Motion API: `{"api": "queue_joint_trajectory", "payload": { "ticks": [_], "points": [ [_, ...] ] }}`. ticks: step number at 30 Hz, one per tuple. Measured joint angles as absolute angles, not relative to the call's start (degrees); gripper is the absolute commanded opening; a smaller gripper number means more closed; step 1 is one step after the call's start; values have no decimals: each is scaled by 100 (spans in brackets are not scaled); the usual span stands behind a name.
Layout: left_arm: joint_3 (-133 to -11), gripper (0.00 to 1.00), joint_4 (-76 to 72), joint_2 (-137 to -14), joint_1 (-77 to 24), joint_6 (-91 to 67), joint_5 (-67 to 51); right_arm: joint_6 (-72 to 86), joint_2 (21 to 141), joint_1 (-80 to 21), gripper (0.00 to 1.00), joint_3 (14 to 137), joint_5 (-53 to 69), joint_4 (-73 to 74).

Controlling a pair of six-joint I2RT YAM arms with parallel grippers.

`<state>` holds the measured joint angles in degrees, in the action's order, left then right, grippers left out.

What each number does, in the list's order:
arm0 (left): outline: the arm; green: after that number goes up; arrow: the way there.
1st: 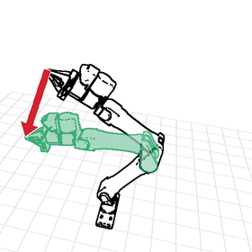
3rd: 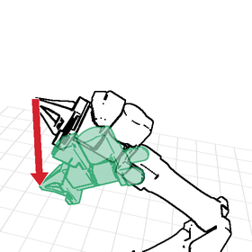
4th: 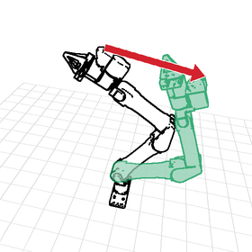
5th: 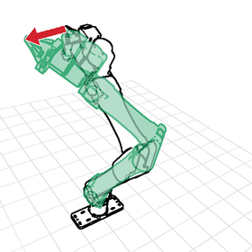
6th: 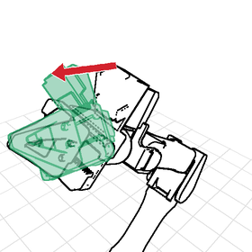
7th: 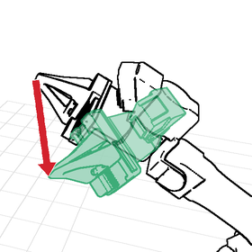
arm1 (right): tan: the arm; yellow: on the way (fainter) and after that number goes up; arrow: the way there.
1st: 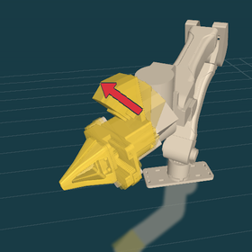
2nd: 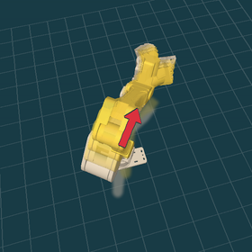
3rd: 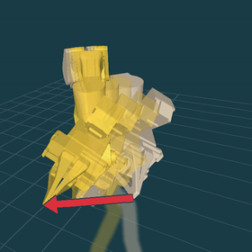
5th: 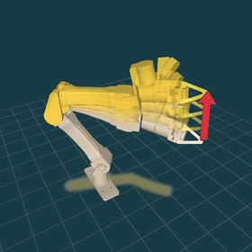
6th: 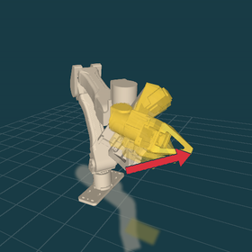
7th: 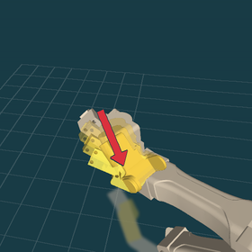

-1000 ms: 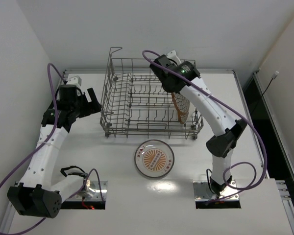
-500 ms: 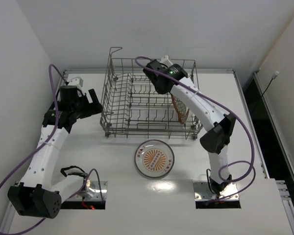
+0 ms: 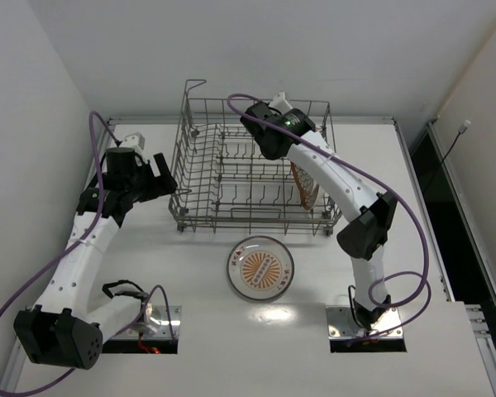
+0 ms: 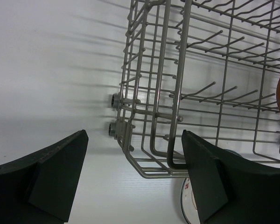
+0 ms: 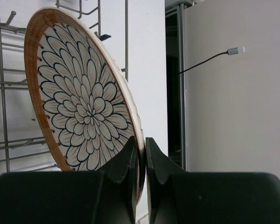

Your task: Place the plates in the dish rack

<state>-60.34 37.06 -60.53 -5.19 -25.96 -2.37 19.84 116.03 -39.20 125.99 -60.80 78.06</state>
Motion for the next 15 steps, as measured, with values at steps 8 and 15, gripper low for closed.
{"api": "queue_joint_trajectory", "payload": {
  "ticks": [8,15],
  "points": [
    [-6020,80,3699,-6053,-534,-2602,-213,2530,11603,-4029,0,12602,-6346,7870],
    [-6020,80,3677,-6053,-801,-2648,93,3052,11611,-4150,0,12728,-6410,7861]
  ]
}}
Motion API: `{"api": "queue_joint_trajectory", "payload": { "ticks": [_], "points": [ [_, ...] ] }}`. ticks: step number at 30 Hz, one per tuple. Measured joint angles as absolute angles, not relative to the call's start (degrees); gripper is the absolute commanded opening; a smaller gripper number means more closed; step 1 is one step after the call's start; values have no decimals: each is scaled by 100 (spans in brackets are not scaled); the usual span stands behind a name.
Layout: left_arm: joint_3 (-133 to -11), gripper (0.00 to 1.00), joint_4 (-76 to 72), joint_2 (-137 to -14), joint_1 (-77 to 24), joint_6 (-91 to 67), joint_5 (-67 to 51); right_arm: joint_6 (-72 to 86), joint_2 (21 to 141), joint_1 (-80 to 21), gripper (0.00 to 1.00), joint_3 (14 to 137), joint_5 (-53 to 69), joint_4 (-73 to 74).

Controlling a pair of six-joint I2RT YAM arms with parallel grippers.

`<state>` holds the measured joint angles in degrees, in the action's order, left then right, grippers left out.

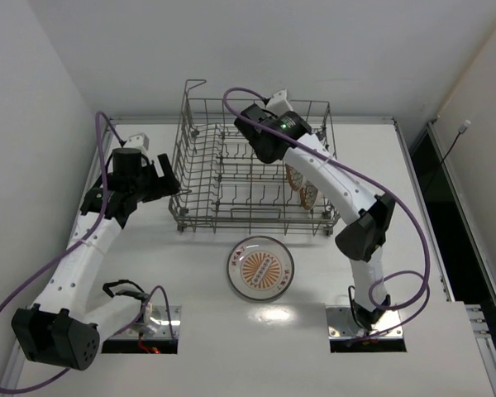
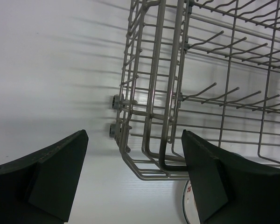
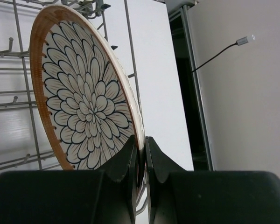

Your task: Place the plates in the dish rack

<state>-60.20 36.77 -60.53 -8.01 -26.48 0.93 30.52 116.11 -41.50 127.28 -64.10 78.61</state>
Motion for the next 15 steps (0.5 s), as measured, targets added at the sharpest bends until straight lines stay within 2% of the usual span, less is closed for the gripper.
{"api": "queue_joint_trajectory", "payload": {
  "ticks": [8,15],
  "points": [
    [-5822,80,3500,-5898,-1007,-2753,377,3758,11461,-4254,0,11725,-6479,7544],
    [-5590,80,3301,-5634,-1011,-2777,475,3533,11432,-4272,0,12057,-6702,7572]
  ]
}}
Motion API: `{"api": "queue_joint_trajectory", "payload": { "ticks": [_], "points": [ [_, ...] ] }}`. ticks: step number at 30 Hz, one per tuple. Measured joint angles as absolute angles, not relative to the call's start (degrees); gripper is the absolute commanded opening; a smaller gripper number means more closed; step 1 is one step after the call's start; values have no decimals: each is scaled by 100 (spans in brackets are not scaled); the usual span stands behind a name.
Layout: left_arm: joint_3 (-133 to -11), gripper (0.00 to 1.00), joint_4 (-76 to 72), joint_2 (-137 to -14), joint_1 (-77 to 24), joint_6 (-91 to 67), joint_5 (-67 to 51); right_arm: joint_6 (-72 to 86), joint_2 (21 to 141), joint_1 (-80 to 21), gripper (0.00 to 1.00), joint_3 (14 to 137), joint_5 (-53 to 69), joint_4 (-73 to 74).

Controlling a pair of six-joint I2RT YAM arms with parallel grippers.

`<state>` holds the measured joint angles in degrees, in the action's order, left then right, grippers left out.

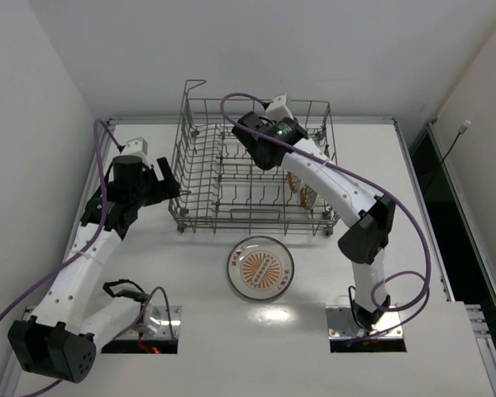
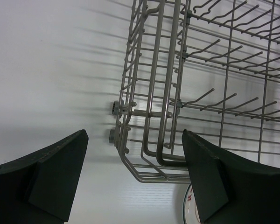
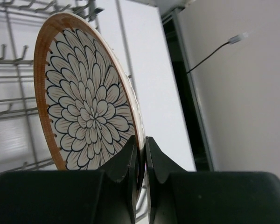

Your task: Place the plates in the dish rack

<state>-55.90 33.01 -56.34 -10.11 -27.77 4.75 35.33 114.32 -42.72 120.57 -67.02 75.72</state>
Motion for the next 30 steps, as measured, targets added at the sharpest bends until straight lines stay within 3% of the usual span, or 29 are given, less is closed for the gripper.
{"api": "queue_joint_trajectory", "payload": {
  "ticks": [21,30],
  "points": [
    [-5502,80,3221,-5544,-1039,-2810,582,2504,11515,-4379,0,12280,-7603,7649],
    [-5489,81,3227,-5489,-1059,-2810,609,2635,11583,-4445,0,11705,-7603,7542]
  ]
}}
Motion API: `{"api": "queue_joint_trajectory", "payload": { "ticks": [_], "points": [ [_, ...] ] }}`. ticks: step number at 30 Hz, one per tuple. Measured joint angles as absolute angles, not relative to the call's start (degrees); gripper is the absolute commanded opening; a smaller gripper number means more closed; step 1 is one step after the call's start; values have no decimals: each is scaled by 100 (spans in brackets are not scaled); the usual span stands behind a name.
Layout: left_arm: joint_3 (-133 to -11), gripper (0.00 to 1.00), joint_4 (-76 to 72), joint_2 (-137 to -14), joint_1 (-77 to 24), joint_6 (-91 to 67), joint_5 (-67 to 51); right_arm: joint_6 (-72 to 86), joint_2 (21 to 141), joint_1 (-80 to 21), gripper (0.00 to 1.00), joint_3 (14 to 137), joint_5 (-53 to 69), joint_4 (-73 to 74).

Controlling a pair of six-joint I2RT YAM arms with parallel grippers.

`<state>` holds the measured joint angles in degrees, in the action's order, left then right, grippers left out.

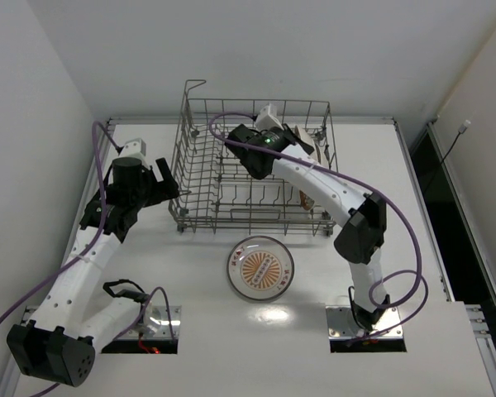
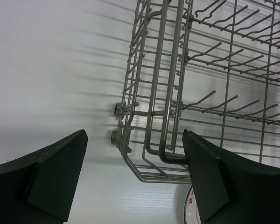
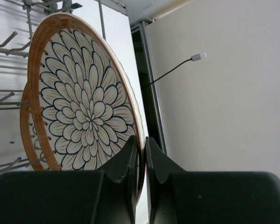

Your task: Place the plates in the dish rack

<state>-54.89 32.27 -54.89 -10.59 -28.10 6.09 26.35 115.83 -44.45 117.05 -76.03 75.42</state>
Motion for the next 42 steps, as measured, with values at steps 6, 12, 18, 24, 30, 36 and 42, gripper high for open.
{"api": "queue_joint_trajectory", "payload": {
  "ticks": [6,12,18,24,30,36,42],
  "points": [
    [-5489,81,3234,-5489,-1074,-2810,646,2853,11633,-4449,0,11605,-7533,7507],
    [-5489,81,3234,-5489,-1098,-2810,690,2980,11896,-4451,0,11585,-7404,7428],
    [-5489,82,3253,-5487,-1100,-2810,694,3332,11998,-4438,0,11120,-7264,7150],
    [-5489,82,3262,-5485,-1120,-2810,707,3632,11996,-4386,3,10943,-6997,7334],
    [-5489,82,3258,-5485,-1122,-2810,716,3691,11985,-4263,53,10954,-6696,7533],
    [-5478,82,3240,-5485,-1122,-2812,716,3671,11970,-4056,93,11279,-6110,7671],
    [-5472,82,3242,-5485,-1125,-2810,740,3594,11493,-3999,100,11850,-5795,7708]
  ]
}}
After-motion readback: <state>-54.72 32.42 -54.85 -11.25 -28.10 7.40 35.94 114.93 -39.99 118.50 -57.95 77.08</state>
